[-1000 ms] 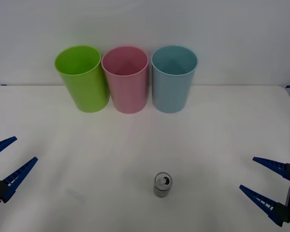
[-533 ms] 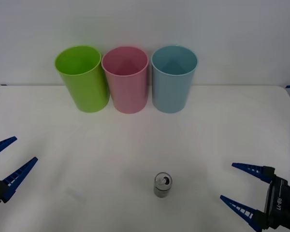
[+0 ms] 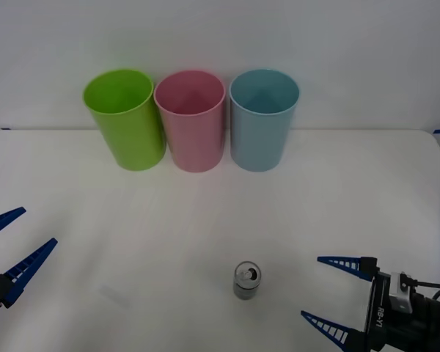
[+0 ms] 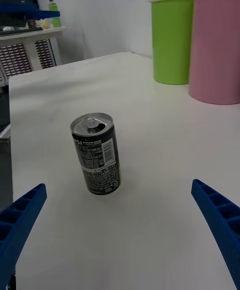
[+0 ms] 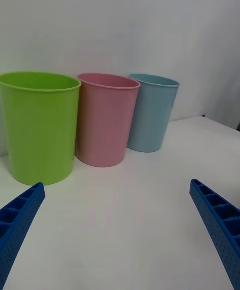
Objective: Grasp the object on the table and drop it into the matching bin: aluminum can to the light blue bin, PET bottle to the pink bin.
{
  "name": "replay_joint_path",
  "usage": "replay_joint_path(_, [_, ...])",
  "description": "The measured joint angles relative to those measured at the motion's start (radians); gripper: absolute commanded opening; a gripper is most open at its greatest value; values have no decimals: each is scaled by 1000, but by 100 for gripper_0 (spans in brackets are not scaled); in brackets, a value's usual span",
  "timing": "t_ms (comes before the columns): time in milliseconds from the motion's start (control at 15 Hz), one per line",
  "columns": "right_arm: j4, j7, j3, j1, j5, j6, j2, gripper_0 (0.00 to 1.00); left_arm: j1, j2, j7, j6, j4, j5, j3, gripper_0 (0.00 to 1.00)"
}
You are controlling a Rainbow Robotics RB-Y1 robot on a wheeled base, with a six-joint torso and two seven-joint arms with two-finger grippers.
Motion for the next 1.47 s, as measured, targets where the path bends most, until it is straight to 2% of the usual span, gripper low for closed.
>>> replay_joint_path(267, [113,32,79,-95,13,8,18,100,0,0,0,0,0,0,0,100])
replay_joint_path(667, [172,44,116,-163,117,49,122,100,0,0,0,0,0,0,0,100])
replay_joint_path(1133, [176,61,248,-201,107,170,146,100,0,0,0,0,0,0,0,100])
replay_joint_path(1467, [176,78,294,-217,108,220,167,100,0,0,0,0,0,0,0,100])
